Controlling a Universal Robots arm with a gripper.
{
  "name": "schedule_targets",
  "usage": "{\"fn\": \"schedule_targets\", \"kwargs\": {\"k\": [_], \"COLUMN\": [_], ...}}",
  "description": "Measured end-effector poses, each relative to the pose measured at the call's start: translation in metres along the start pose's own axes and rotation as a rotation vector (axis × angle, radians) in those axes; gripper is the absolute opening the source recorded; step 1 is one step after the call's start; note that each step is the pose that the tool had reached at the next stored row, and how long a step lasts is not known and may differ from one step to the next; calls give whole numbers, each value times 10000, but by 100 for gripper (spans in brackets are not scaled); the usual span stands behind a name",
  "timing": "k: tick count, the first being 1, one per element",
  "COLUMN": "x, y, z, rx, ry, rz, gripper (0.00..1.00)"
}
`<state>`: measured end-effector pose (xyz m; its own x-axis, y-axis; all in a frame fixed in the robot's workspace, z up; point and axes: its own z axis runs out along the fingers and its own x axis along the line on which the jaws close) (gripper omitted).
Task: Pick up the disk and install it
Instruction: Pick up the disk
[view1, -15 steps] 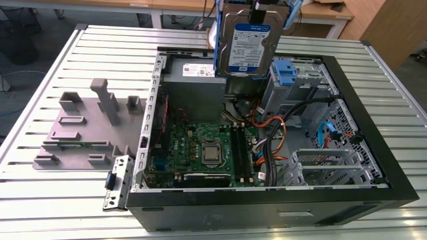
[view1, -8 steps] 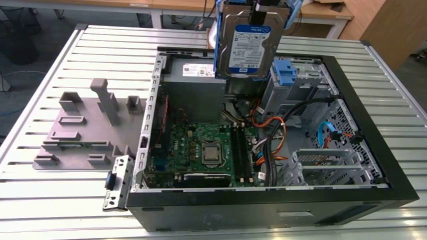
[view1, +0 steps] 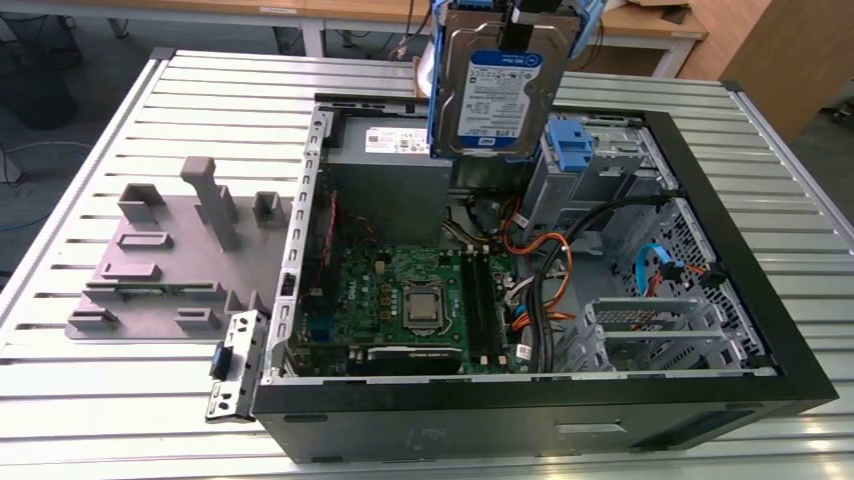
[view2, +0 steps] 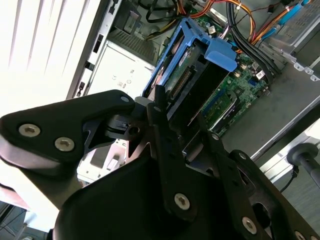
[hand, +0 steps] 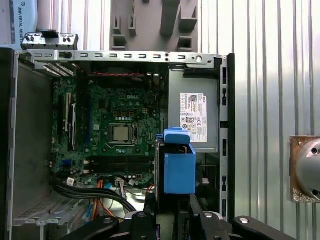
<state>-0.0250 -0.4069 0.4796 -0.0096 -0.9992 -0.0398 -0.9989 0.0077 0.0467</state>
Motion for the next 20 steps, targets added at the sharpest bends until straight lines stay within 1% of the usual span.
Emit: {"fn": "schedule_targets", "kwargs": {"k": [10,20], "x": [29,81], "y": [0,-1], "z": [0,1], "rx": [0,0], "ry": [1,1], "rz": [0,1], "gripper": [35,35]}}
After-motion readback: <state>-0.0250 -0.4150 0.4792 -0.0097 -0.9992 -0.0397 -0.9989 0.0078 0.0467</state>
